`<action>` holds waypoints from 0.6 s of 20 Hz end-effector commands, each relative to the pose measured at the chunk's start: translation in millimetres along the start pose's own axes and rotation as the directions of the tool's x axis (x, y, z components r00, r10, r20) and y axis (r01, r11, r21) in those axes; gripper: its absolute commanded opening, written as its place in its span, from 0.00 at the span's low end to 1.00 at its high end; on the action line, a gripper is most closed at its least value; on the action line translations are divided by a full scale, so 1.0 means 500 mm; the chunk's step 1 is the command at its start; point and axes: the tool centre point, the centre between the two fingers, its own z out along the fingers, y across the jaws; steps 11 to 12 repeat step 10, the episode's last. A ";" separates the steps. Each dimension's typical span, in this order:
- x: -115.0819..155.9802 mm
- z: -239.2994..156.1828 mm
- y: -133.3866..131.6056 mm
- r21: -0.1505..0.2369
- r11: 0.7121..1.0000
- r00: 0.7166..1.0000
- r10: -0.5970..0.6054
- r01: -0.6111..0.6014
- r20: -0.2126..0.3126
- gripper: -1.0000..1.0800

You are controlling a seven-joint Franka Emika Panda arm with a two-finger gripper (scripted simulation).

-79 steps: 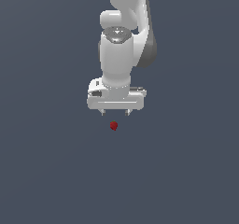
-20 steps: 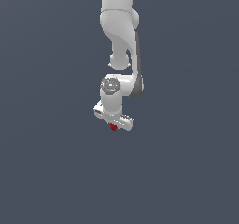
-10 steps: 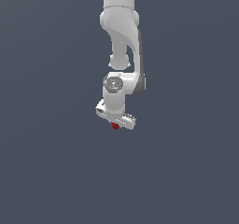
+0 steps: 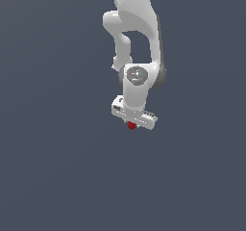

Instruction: Pick up the object and move it to a goal position.

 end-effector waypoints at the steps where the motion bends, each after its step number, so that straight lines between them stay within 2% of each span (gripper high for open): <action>1: -0.007 -0.021 -0.021 -0.001 1.000 1.000 0.002 -0.002 0.000 0.00; 5: -0.011 -0.034 -0.036 -0.001 1.000 1.000 0.002 -0.002 0.000 0.00; 12: -0.007 -0.028 -0.031 -0.001 1.000 1.000 0.002 -0.002 0.000 0.00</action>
